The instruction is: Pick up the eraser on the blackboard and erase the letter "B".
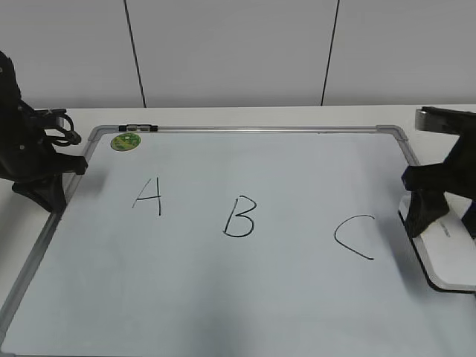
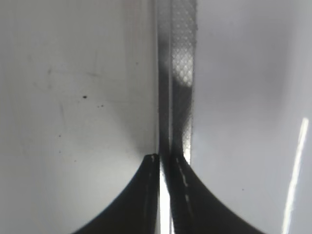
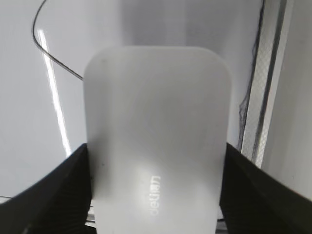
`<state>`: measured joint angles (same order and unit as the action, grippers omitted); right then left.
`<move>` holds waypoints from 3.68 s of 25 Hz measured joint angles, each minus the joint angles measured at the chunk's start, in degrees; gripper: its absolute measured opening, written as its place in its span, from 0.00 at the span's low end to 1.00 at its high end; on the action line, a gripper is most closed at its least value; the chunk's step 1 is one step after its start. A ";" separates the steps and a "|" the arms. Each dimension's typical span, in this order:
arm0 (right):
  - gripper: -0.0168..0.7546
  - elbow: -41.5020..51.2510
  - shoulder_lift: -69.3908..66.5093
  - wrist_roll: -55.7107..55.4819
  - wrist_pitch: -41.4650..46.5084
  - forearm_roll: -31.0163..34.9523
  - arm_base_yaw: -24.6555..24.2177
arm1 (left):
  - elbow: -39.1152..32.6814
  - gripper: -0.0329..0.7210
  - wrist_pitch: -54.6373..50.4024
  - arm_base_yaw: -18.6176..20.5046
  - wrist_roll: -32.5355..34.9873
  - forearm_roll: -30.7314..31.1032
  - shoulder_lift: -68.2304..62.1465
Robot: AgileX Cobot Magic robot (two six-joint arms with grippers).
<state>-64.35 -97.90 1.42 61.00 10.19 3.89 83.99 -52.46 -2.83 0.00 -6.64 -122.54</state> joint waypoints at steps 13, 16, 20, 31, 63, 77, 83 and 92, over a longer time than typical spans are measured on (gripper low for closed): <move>0.71 -26.15 -18.33 -0.76 7.87 -4.93 16.51 | 0.00 0.10 -0.10 0.00 0.00 0.00 0.00; 0.71 -32.24 -22.84 -1.42 7.87 -5.15 18.33 | 0.00 0.10 -0.10 0.00 0.00 0.00 0.00; 0.71 -39.06 -27.71 -1.42 8.17 -5.37 19.59 | 0.00 0.10 -0.10 0.00 0.00 -0.02 0.00; 0.70 -47.91 -35.59 -2.66 8.44 -5.83 19.71 | 0.13 0.10 -0.22 0.00 0.00 -0.12 0.00; 0.70 -49.54 -37.84 -2.66 9.04 0.35 34.36 | 0.13 0.10 -0.34 0.00 0.00 -0.12 0.00; 0.70 -48.57 -31.70 -6.56 8.81 -5.60 32.57 | 0.13 0.10 -0.34 0.00 0.00 -0.24 0.00; 0.70 -47.23 -24.95 -8.13 8.90 -9.01 25.14 | 0.13 0.10 -0.34 0.00 0.00 -0.24 -0.09; 0.70 -29.42 -13.00 -10.79 8.90 -13.59 14.47 | 0.13 0.10 -0.34 0.00 0.00 -0.24 -0.09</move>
<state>-93.77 -110.90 -9.37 69.89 -3.40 18.37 84.11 -52.81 -2.83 0.00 -6.88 -122.63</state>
